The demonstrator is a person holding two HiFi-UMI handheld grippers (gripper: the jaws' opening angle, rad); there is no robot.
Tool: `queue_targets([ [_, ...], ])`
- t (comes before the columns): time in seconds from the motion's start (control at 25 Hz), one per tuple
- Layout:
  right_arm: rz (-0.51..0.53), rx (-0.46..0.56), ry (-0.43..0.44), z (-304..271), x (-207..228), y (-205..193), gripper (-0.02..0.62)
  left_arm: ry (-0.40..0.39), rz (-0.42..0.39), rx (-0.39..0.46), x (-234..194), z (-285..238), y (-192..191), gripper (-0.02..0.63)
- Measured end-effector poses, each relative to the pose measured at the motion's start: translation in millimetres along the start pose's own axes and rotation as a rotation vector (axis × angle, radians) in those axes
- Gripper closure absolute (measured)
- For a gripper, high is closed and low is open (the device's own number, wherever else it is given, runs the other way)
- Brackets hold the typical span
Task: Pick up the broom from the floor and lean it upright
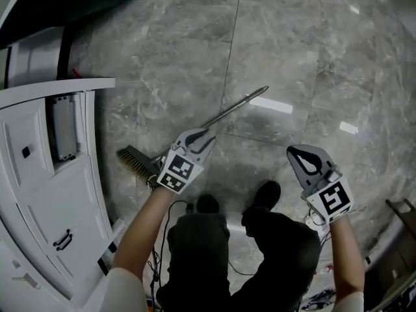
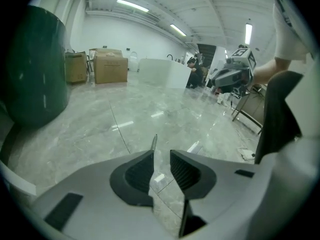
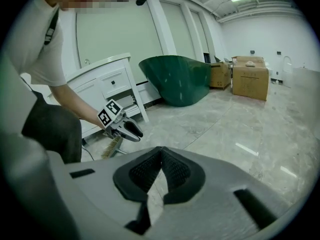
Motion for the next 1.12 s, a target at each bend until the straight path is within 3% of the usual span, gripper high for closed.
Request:
queue_targets([
  [0.24, 0.021, -0.021, 0.024, -32, 25, -39, 0.594, -0.030, -0.077, -0.035, -18, -71, -27, 0.511],
  [0.52, 0.090, -0.051, 0.042, -69, 27, -76, 0.594, -0.072, -0.102, -0.081, -27, -142, -69, 0.475],
  [0.88, 0.106, -0.082, 0.072, -95, 22, -113, 0.594, -0.047, -0.119, -0.193, -26, -189, -112, 0.413],
  [1.12, 0.115, -0.091, 0.062, -95, 21, -125, 0.594, -0.024, -0.140, -0.253, -30, -213, -125, 0.411],
])
Point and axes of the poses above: the fingertips, and each gripper's own axes: z backward along the fingers, x to its right, y out of its top, the point moved 8 cm from there along z, backward along the fingers, and after that the axes turned 4 degrees about -z, right-handed, at the moved point
